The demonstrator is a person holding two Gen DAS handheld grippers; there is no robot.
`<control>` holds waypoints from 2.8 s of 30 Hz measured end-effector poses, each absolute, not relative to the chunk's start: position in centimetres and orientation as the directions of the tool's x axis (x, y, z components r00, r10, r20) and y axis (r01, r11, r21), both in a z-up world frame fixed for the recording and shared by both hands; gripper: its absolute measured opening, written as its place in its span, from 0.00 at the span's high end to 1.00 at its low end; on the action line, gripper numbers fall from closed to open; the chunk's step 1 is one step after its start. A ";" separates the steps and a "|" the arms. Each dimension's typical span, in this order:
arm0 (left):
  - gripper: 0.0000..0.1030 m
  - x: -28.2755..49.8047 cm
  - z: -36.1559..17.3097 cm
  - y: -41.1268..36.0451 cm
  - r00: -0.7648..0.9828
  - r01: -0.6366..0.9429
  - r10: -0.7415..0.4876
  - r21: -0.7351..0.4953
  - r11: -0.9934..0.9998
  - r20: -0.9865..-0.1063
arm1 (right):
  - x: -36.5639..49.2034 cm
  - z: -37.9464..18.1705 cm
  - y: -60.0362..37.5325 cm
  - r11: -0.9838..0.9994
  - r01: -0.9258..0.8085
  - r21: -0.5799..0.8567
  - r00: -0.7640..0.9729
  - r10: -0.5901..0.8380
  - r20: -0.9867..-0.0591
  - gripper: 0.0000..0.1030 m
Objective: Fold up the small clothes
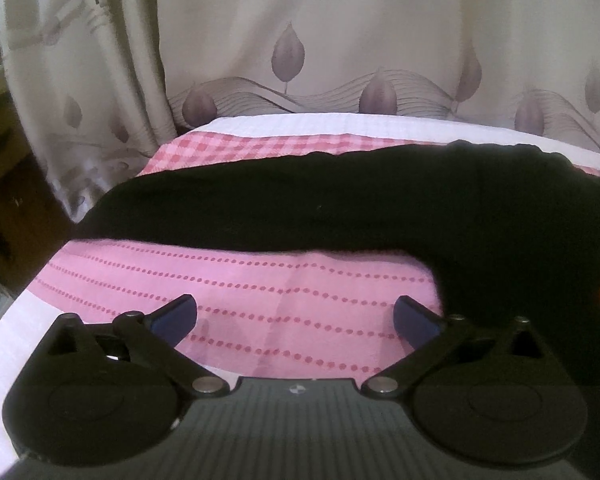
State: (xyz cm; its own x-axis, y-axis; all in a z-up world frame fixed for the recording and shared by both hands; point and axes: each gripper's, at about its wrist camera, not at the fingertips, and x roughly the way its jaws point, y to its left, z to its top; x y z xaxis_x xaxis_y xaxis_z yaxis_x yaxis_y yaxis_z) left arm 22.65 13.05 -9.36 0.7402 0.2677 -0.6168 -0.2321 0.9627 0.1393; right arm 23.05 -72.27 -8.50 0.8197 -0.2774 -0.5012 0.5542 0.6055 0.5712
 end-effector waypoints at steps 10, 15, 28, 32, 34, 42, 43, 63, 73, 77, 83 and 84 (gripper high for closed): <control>0.00 22.7 -9.4 12.8 0.739 -0.244 0.288 0.156 0.957 -0.609 | 18.9 -12.6 -75.8 0.519 0.595 0.614 0.792 -0.249 -0.557 0.93; 0.00 22.6 -9.4 12.7 0.740 -0.249 0.298 0.166 0.954 -0.603 | 16.0 -13.3 -76.8 0.394 0.602 0.695 0.798 -0.272 -0.537 0.93; 0.05 19.5 -8.1 11.7 0.821 -0.169 0.227 0.155 0.973 -0.525 | 0.1 -6.6 -57.6 0.755 0.128 0.643 0.880 0.213 -0.425 0.50; 0.03 12.9 -5.7 10.6 0.867 -0.025 0.060 0.079 0.997 -0.495 | -4.2 -6.9 -49.7 0.832 0.003 0.554 0.796 0.333 -0.506 0.33; 0.01 9.0 -4.7 10.2 0.869 0.054 -0.031 0.033 0.998 -0.494 | -5.6 -7.1 -46.3 0.882 -0.047 0.468 0.754 0.339 -0.563 0.33; 0.01 -1.9 -4.7 9.4 0.806 0.243 -0.233 -0.055 0.968 -0.544 | -7.9 -8.4 -42.8 0.872 0.002 0.489 0.754 0.319 -0.574 0.33; 0.01 -2.8 -5.0 9.3 0.795 0.252 -0.243 -0.062 0.966 -0.556 | -7.7 -8.6 -42.5 0.870 0.008 0.492 0.747 0.322 -0.582 0.33; 0.01 -2.4 -5.8 10.4 0.844 0.005 -0.046 -0.078 0.997 -0.534 | -1.7 -9.5 -62.4 0.426 0.250 0.869 0.959 0.014 -0.283 0.28; 0.01 1.8 -5.7 11.8 0.801 -0.206 0.098 -0.118 0.972 -0.591 | 9.2 -12.9 -75.2 0.299 0.426 0.854 0.904 -0.171 -0.391 0.28; 0.01 3.6 -5.6 10.3 0.790 -0.186 0.096 -0.087 0.979 -0.606 | 12.2 -14.0 -76.8 0.311 0.472 0.825 0.881 -0.189 -0.433 0.30; 0.01 6.2 -5.2 6.8 0.819 -0.102 0.109 0.044 0.994 -0.563 | 16.4 -14.0 -75.8 0.495 0.543 0.678 0.826 -0.169 -0.538 0.67; 0.01 6.7 -5.0 6.3 0.828 -0.093 0.120 0.077 0.993 -0.547 | 16.9 -14.2 -75.9 0.490 0.568 0.662 0.805 -0.160 -0.572 0.87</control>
State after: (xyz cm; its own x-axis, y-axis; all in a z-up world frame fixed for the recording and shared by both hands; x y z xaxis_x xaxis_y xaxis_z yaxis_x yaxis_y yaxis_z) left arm 6.74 6.34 -5.03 0.8284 0.1197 -0.5472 -0.0928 0.9927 0.0766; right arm 16.86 -75.87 -14.25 0.8046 -0.1601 -0.5719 0.5677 0.4897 0.6617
